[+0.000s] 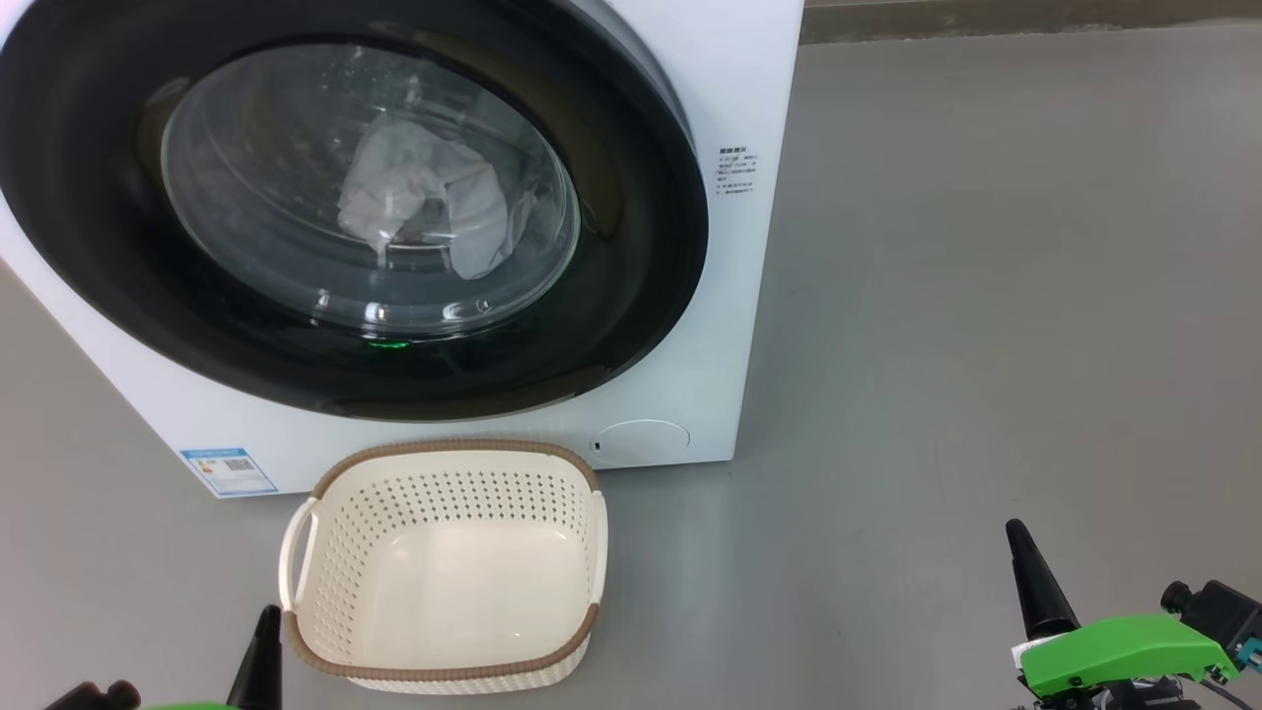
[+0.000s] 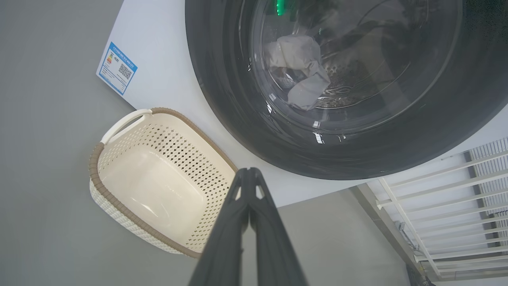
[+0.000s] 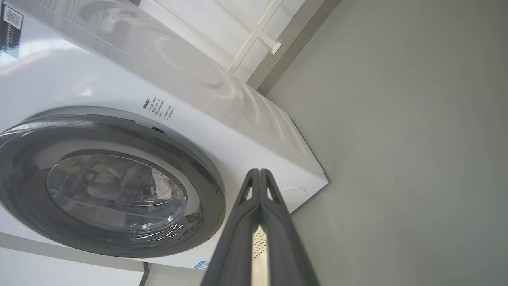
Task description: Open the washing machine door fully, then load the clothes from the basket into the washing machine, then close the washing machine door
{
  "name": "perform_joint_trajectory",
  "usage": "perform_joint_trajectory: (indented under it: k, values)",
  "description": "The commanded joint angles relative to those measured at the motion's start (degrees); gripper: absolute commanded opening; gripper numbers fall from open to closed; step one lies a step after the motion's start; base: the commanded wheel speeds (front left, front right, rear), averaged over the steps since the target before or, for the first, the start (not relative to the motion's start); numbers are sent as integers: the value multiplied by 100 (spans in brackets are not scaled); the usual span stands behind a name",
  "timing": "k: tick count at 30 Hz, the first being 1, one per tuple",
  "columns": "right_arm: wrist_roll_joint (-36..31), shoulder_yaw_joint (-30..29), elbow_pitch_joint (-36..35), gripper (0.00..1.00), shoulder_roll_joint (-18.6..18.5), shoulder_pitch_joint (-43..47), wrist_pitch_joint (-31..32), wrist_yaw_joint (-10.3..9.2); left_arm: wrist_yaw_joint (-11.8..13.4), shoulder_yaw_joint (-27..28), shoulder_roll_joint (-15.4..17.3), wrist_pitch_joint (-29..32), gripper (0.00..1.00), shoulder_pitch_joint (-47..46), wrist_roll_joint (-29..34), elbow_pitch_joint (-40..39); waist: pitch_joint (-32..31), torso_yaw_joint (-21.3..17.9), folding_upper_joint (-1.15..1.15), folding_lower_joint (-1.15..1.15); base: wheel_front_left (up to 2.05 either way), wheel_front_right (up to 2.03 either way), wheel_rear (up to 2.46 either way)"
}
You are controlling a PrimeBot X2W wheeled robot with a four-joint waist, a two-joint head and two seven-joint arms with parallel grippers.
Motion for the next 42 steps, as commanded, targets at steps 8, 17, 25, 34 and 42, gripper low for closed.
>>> perform_joint_trajectory:
  k: [8,17,25,34,42]
  values:
    - [595,7,-266,0,-8,-63,155,-20,-10,207,28,159,0,-301,-539,-209,-29,5,0,0,0,0,0]
    - [1186,-32,-378,0,12,-58,324,-23,-11,278,-9,327,0,-352,-1096,-257,-62,10,0,0,0,0,0]
    - [1600,-59,-456,0,25,-54,442,-25,-12,328,-36,445,0,-387,-1486,-291,-86,14,0,0,0,0,0]
    - [2130,-94,-556,0,43,-49,593,-27,-13,391,-69,597,0,-432,-1985,-334,-116,19,0,0,0,0,0]
    - [2602,-125,-645,0,59,-44,728,-29,-14,448,-99,732,0,-472,-2431,-373,-143,24,0,0,0,0,0]
